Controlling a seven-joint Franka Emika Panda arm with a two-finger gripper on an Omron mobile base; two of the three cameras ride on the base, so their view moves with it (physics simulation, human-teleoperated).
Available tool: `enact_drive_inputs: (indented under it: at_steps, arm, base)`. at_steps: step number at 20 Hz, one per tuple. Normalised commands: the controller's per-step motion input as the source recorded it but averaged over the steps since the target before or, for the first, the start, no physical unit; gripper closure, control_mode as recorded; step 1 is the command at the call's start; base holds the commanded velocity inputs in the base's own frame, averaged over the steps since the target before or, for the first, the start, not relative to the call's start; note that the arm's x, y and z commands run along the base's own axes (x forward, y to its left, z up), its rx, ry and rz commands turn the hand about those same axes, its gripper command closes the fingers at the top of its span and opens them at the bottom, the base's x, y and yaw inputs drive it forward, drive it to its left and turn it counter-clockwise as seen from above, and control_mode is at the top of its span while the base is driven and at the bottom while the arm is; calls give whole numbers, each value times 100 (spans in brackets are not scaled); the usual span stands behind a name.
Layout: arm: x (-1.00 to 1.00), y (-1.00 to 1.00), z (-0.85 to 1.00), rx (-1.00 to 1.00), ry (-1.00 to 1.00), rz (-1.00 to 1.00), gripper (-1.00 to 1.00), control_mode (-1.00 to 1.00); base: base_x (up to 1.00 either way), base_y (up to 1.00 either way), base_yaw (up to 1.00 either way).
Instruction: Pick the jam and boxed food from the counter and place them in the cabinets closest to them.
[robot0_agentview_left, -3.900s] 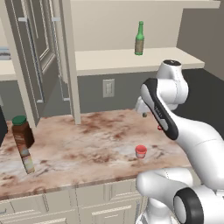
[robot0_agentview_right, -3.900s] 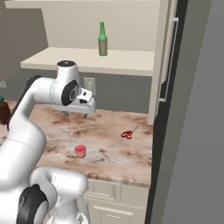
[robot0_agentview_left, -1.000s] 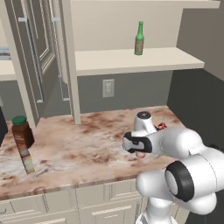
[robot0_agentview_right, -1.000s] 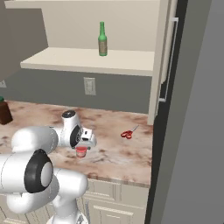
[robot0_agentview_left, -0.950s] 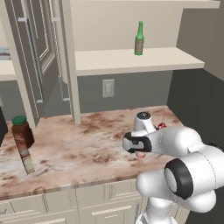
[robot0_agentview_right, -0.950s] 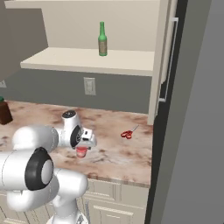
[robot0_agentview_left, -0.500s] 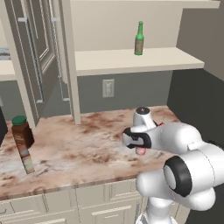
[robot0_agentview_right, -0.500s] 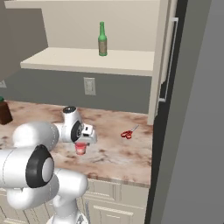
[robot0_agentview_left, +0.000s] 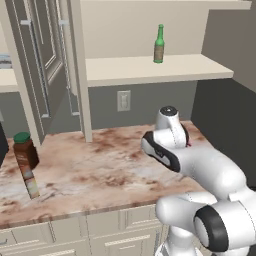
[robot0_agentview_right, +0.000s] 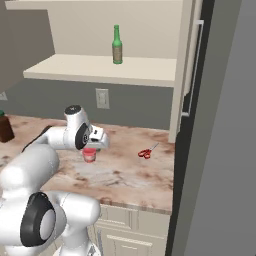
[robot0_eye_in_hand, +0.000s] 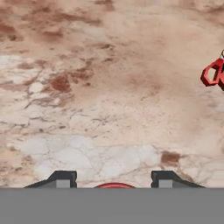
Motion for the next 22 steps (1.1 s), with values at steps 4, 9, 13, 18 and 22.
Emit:
enact_drive_inputs:
  at_steps: [4, 9, 13, 18, 22]
  arm:
    - [0, 0, 92, 0, -10, 0, 100, -100]
    - [-5, 2, 91, 0, -12, 0, 100, -100]
    - [-5, 6, 96, 0, -14, 0, 100, -100]
    - [-5, 5, 97, 0, -15, 0, 100, -100]
    - [-7, 5, 92, 0, -14, 0, 100, -100]
  base:
    - [0, 0, 0]
    - [0, 0, 0]
    - [0, 0, 0]
    - [0, 0, 0]
    - [0, 0, 0]
